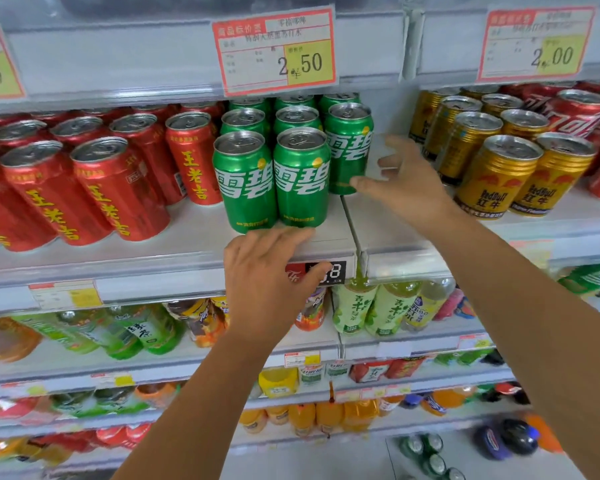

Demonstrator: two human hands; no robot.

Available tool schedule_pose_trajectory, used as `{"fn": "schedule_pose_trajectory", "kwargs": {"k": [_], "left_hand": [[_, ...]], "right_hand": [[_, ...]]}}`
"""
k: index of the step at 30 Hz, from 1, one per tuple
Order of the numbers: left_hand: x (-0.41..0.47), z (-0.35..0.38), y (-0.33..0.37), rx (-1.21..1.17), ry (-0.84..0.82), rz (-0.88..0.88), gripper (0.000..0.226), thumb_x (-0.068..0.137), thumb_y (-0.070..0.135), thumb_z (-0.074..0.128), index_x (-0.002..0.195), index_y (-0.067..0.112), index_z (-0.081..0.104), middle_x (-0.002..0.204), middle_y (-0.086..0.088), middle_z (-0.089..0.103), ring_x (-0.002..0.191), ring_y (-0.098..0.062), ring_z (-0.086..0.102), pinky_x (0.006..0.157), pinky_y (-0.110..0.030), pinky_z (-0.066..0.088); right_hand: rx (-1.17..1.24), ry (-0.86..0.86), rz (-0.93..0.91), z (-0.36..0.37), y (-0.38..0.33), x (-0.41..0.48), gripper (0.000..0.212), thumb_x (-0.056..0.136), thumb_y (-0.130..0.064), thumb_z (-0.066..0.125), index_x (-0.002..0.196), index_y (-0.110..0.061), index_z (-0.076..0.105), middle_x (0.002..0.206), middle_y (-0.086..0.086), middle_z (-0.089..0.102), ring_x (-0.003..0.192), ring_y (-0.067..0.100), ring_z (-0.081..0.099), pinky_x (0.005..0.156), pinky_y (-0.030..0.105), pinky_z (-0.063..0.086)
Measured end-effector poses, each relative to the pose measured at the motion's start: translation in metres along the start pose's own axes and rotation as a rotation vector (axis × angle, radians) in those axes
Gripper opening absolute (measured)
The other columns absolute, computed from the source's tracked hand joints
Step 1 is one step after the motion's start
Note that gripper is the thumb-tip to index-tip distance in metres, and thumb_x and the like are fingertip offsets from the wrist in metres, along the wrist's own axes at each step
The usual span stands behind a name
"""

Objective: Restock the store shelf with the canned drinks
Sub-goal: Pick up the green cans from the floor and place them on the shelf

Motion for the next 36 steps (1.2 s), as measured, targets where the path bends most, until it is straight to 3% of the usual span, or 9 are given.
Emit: {"fn": "schedule_pose_trajectory", "kwargs": {"k": [5, 9, 14, 17, 19, 21, 26, 31, 36], "left_hand": [[-0.021, -0.019, 0.039, -0.256, 0.095, 0.124, 0.031, 0.085, 0.024, 0.064, 0.112, 0.008, 0.069, 0.113, -0.003, 0.068, 0.108, -0.019, 0.056, 0.102, -0.022, 0.033], [-0.076, 0.035, 0.083, -0.465, -0.265, 0.097, 0.035, 0.086, 0.027, 0.057, 0.119, 0.020, 0.064, 0.115, 0.004, 0.063, 0.107, -0.015, 0.055, 0.095, -0.020, 0.039], [-0.188, 0.151, 0.124, -0.486, -0.791, -0.018, 0.040, 0.084, 0.037, 0.051, 0.124, 0.036, 0.051, 0.122, 0.014, 0.054, 0.111, -0.007, 0.051, 0.091, -0.011, 0.034], [-0.271, 0.216, 0.136, -0.456, -1.050, -0.154, 0.048, 0.080, 0.042, 0.051, 0.126, 0.028, 0.056, 0.123, 0.008, 0.056, 0.104, -0.006, 0.054, 0.092, -0.019, 0.043], [-0.324, 0.257, 0.139, -0.403, -1.213, -0.247, 0.050, 0.080, 0.039, 0.055, 0.128, 0.027, 0.055, 0.125, 0.007, 0.055, 0.107, -0.012, 0.059, 0.089, -0.035, 0.051], [-0.372, 0.298, 0.140, -0.336, -1.319, -0.275, 0.050, 0.082, 0.027, 0.065, 0.131, 0.024, 0.054, 0.127, 0.004, 0.055, 0.114, -0.018, 0.059, 0.090, -0.038, 0.051], [-0.486, 0.421, 0.137, -0.194, -1.484, -0.375, 0.054, 0.085, 0.024, 0.070, 0.135, 0.024, 0.051, 0.131, 0.001, 0.053, 0.119, -0.018, 0.058, 0.095, -0.037, 0.048], [-0.590, 0.569, 0.133, -0.162, -1.561, -0.312, 0.053, 0.087, 0.031, 0.065, 0.136, 0.024, 0.048, 0.134, 0.000, 0.049, 0.119, -0.017, 0.056, 0.097, -0.036, 0.047], [-0.663, 0.695, 0.118, -0.132, -1.520, -0.268, 0.064, 0.087, 0.035, 0.065, 0.144, 0.024, 0.038, 0.142, 0.002, 0.042, 0.124, -0.018, 0.051, 0.098, -0.037, 0.044]], "right_hand": [[0.132, 0.325, -0.218, -0.043, 0.007, -0.087, 0.048, 0.089, -0.018, 0.064, 0.132, -0.016, 0.043, 0.107, -0.003, 0.060, 0.101, 0.008, 0.058, 0.092, 0.023, 0.048], [0.179, 0.379, -0.170, -0.071, 0.060, -0.162, 0.032, 0.092, -0.009, 0.058, 0.121, -0.018, 0.051, 0.099, -0.003, 0.065, 0.093, 0.008, 0.063, 0.082, 0.020, 0.049], [0.113, 0.339, 0.296, -0.086, 0.229, -0.231, 0.023, 0.090, -0.004, 0.060, 0.109, -0.017, 0.060, 0.089, -0.015, 0.063, 0.075, -0.005, 0.059, 0.067, 0.008, 0.043], [0.063, 0.334, 0.631, -0.091, 0.343, -0.278, 0.020, 0.089, -0.012, 0.060, 0.106, -0.022, 0.061, 0.082, -0.009, 0.063, 0.065, -0.001, 0.058, 0.065, 0.022, 0.045], [0.048, 0.285, 0.817, -0.086, 0.416, -0.307, 0.022, 0.087, -0.014, 0.060, 0.103, -0.028, 0.060, 0.085, -0.002, 0.066, 0.074, 0.015, 0.062, 0.072, 0.032, 0.049], [0.040, 0.225, 0.960, -0.074, 0.488, -0.333, 0.026, 0.084, -0.014, 0.060, 0.105, -0.028, 0.060, 0.089, 0.002, 0.068, 0.084, 0.026, 0.064, 0.081, 0.038, 0.051], [0.034, 0.086, 1.222, -0.025, 0.664, -0.393, 0.032, 0.084, -0.014, 0.058, 0.114, -0.023, 0.060, 0.101, 0.000, 0.062, 0.096, 0.020, 0.059, 0.085, 0.027, 0.044], [-0.047, -0.065, 1.293, 0.043, 0.828, -0.428, 0.038, 0.087, -0.023, 0.059, 0.124, -0.027, 0.055, 0.116, 0.000, 0.059, 0.092, 0.017, 0.054, 0.066, 0.024, 0.047], [-0.106, -0.172, 1.206, 0.109, 0.950, -0.431, 0.060, 0.084, -0.028, 0.063, 0.139, -0.031, 0.038, 0.130, 0.002, 0.052, 0.109, 0.021, 0.056, 0.089, 0.035, 0.049]]}}
Point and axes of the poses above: each hand's wrist, its own x-axis towards the middle knuckle, its own z-axis out of the palm, y = z × x, the point moved 5 cm from there along x, towards the middle knuckle
